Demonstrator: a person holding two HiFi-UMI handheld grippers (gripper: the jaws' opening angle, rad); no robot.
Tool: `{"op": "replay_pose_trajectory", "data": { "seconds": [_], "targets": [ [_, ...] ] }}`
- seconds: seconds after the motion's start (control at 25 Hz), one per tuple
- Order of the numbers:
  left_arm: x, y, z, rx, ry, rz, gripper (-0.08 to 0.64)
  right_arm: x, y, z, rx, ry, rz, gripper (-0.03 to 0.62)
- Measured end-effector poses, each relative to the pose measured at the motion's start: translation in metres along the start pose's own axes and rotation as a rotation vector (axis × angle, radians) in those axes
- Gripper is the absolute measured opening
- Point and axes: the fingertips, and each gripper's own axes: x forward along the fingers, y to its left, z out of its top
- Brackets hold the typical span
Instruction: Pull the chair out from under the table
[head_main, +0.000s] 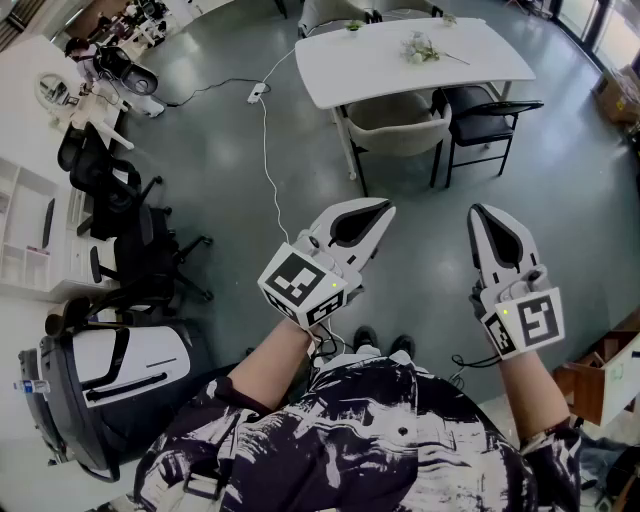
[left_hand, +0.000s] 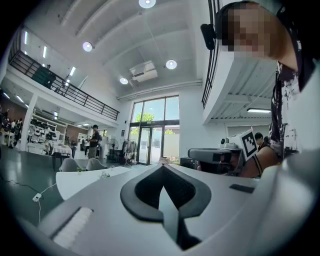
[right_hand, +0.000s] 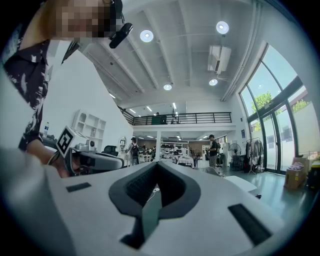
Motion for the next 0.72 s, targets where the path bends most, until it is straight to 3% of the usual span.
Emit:
{"op": "replay_pose_trajectory", "data": {
  "seconds": [0.72],
  "targets": [
    [-0.0006, -0.0005, 0.0019, -0.008, -0.004, -0.011, 0.003, 0.0028, 0.0004, 0.0000, 0.010, -0.003, 0.004, 0.002]
  ]
}}
